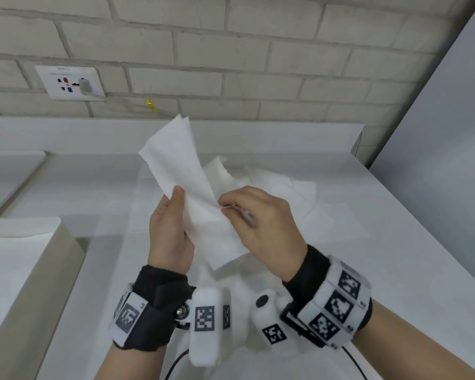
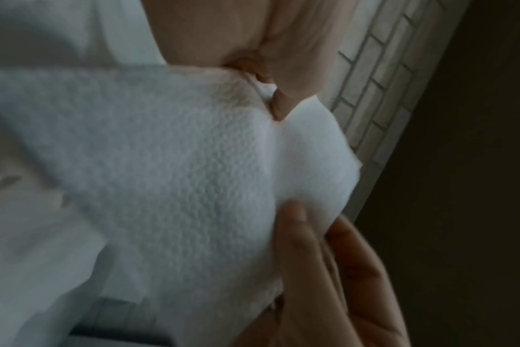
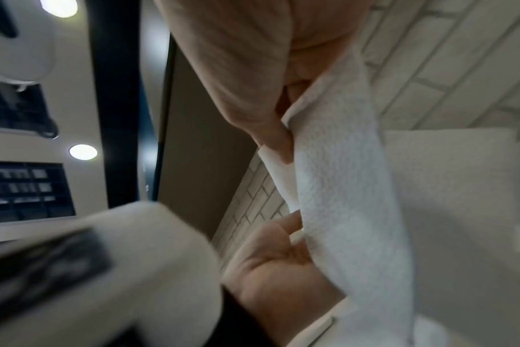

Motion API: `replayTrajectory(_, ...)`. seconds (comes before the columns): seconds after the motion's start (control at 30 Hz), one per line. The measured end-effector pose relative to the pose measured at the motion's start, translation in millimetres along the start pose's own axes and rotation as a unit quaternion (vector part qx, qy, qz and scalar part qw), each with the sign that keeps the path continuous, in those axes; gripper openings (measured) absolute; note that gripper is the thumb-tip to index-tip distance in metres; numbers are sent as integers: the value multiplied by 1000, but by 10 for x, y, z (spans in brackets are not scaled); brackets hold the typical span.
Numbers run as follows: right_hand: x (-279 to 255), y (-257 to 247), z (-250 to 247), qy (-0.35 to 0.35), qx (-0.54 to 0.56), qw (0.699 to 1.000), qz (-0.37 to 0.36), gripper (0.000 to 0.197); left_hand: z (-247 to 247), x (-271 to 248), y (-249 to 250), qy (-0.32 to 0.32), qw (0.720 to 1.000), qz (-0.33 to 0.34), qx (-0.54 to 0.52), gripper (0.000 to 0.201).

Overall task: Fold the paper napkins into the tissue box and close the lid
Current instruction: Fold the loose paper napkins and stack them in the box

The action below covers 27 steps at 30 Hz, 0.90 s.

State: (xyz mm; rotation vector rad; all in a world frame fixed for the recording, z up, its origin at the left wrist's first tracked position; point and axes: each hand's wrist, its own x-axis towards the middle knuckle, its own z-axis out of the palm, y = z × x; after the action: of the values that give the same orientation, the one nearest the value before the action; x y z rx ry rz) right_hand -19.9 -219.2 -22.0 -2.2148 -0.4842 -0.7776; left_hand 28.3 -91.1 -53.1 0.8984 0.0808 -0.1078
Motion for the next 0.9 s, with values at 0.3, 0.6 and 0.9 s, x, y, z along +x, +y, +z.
replayTrajectory(0.3,-238,-191,128,1,-47,991,-122,26,-149,33,-39,-65,994,18,-86,8)
replayTrajectory(0.6,-173,-140,-7,17,138,982,130,15,-341,87,38,-89,974,-6,-208,12)
replayTrajectory(0.9,-116,41,-73,-141,16,973,184,15,-204,17,-8,-12,998,-11,62,14)
